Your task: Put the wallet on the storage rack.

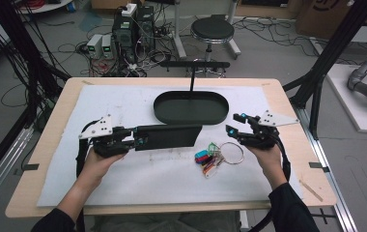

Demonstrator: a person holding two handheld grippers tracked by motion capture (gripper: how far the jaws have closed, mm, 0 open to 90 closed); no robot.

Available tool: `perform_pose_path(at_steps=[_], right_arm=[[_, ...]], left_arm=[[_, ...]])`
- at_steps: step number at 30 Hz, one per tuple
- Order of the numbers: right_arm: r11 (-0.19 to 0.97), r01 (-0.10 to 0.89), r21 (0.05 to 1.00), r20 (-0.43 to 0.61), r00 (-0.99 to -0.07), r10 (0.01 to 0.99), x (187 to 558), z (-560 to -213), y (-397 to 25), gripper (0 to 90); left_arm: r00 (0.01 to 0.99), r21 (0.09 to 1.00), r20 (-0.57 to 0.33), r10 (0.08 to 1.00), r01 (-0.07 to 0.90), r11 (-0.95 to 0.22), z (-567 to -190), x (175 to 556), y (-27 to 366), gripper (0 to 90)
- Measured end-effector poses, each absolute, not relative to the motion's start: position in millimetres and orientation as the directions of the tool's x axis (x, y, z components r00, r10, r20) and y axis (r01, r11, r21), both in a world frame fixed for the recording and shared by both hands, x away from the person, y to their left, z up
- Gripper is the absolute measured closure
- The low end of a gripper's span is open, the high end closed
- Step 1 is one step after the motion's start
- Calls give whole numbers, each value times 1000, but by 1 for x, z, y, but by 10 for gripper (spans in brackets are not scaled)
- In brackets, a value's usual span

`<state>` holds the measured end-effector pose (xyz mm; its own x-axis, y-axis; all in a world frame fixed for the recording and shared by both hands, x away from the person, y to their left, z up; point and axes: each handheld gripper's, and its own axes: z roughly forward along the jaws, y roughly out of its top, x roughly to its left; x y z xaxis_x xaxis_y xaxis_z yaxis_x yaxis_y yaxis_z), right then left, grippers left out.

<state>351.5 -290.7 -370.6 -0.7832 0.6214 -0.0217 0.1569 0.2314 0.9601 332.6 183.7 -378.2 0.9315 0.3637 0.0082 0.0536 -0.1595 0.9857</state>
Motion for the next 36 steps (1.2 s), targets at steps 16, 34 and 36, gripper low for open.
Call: perform_pose_path(at_steps=[16, 34, 36], right_arm=[[176, 225, 958, -9, -592, 806, 354, -375, -323, 381], [133, 245, 960, 18, -531, 847, 355, -379, -338, 375], [134, 250, 959, 20, -531, 847, 355, -379, -338, 375]], left_arm=[[902, 991, 1, 433, 55, -119, -364, 360, 159, 755], [861, 993, 27, 507, 36, -114, -359, 391, 140, 754], [858, 993, 28, 513, 33, -110, -360, 395, 136, 754]])
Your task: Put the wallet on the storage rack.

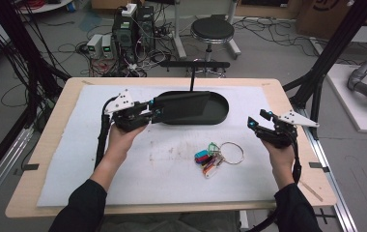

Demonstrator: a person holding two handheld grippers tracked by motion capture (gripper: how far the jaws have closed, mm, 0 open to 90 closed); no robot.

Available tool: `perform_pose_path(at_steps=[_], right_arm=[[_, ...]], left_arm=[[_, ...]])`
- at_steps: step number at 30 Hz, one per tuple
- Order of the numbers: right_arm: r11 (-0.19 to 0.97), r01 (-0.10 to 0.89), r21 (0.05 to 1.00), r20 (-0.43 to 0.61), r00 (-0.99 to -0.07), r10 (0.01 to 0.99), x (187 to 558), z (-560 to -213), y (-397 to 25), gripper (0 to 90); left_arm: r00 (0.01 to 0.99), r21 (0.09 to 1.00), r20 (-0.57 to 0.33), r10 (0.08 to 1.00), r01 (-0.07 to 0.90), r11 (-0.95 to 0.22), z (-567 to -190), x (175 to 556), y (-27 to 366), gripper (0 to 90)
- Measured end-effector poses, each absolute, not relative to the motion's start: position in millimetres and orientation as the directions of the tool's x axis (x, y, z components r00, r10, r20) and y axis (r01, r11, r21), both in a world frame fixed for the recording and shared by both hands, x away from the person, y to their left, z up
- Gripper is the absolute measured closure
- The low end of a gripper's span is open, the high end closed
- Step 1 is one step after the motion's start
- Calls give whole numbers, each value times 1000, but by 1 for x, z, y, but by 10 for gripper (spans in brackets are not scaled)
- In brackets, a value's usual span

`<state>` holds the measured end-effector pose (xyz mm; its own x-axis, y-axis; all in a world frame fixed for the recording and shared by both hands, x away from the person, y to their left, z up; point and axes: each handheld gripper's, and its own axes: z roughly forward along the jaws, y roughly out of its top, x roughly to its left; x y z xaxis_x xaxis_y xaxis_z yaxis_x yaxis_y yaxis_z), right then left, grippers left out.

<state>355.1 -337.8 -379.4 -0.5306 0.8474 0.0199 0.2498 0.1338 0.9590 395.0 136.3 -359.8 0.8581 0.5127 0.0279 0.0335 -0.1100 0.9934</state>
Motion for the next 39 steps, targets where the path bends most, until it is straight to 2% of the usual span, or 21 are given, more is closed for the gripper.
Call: perform_pose_path(at_steps=[19, 39], right_arm=[[130, 250, 959, 22, -527, 849, 357, -381, -340, 375], [135, 256, 957, 21, -528, 849, 357, -383, -342, 374]], left_arm=[[830, 990, -11, 558, 86, -109, -383, 444, 101, 755], [801, 986, -35, 597, 123, -108, -407, 475, 73, 755]])
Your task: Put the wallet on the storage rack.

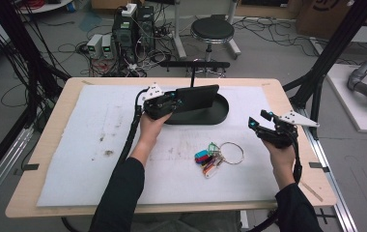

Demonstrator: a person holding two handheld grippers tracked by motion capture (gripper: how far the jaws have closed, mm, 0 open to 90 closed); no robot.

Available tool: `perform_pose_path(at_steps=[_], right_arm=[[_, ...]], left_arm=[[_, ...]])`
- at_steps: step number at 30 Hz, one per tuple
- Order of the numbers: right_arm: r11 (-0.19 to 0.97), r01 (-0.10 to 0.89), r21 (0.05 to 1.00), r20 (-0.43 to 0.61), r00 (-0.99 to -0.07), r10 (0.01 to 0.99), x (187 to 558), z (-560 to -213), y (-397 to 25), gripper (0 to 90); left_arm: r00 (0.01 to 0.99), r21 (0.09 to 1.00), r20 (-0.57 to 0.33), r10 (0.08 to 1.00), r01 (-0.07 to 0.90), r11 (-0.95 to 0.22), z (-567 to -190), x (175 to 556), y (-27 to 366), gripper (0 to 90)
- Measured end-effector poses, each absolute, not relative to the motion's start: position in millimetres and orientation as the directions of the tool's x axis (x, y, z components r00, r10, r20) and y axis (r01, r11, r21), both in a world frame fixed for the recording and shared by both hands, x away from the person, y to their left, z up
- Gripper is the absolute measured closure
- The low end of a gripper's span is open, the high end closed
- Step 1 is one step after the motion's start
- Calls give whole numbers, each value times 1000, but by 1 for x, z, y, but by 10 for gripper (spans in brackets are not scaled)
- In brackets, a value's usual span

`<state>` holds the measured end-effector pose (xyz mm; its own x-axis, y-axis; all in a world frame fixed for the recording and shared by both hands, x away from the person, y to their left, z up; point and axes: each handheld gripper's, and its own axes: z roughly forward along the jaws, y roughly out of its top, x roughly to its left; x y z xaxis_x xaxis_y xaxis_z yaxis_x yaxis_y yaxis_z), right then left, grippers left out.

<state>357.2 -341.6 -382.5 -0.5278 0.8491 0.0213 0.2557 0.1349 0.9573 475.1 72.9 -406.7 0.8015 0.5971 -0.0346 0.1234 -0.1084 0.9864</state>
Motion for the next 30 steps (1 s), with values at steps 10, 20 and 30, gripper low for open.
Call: perform_pose_path(at_steps=[10, 20, 30], right_arm=[[138, 259, 956, 20, -528, 849, 357, -384, -342, 375], [152, 260, 954, 11, -535, 845, 358, -385, -340, 375], [151, 264, 953, 13, -532, 847, 358, -385, -341, 371]], left_arm=[[794, 984, -37, 607, 135, -116, -418, 483, 74, 754], [780, 970, -39, 625, 180, -163, -424, 487, 80, 744], [786, 938, 19, 618, 199, -283, -434, 486, 70, 738]])
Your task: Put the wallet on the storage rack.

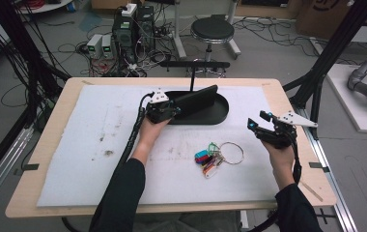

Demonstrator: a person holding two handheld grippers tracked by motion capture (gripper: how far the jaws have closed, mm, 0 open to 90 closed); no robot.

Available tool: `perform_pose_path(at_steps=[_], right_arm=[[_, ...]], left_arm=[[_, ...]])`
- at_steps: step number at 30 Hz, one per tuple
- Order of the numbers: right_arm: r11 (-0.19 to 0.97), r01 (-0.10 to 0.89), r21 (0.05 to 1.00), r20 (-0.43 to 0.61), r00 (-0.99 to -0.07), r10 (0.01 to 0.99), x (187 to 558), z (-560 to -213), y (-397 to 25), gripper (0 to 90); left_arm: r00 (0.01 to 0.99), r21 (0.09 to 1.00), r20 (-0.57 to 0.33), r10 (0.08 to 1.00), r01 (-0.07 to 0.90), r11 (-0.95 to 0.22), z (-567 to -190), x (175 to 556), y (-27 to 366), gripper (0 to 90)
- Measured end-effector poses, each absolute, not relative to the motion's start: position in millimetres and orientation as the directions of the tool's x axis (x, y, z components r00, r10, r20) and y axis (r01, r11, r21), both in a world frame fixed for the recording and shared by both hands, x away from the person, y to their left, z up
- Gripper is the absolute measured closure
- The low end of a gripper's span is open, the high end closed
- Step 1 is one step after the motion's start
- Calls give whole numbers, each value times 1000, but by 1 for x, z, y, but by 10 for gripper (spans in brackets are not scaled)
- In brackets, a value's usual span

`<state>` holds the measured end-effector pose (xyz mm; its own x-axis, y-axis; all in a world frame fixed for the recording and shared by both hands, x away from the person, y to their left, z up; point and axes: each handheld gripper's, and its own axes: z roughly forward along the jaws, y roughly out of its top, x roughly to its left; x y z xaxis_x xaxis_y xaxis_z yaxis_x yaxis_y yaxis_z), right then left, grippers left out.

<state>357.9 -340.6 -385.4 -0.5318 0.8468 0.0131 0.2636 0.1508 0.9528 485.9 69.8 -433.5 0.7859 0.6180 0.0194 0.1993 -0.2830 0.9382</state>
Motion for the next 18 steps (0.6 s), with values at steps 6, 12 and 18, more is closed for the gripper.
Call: perform_pose_path(at_steps=[6, 12, 18], right_arm=[[149, 263, 953, 13, -529, 848, 358, -386, -342, 371], [150, 263, 953, 13, -530, 848, 358, -386, -342, 371], [149, 267, 952, 17, -533, 846, 357, -386, -341, 368]], left_arm=[[779, 921, 14, 626, 233, -311, -438, 487, 69, 722], [766, 915, 26, 643, 241, -324, -435, 485, 69, 644], [712, 889, -19, 702, 334, -314, -428, 478, 77, 359]])
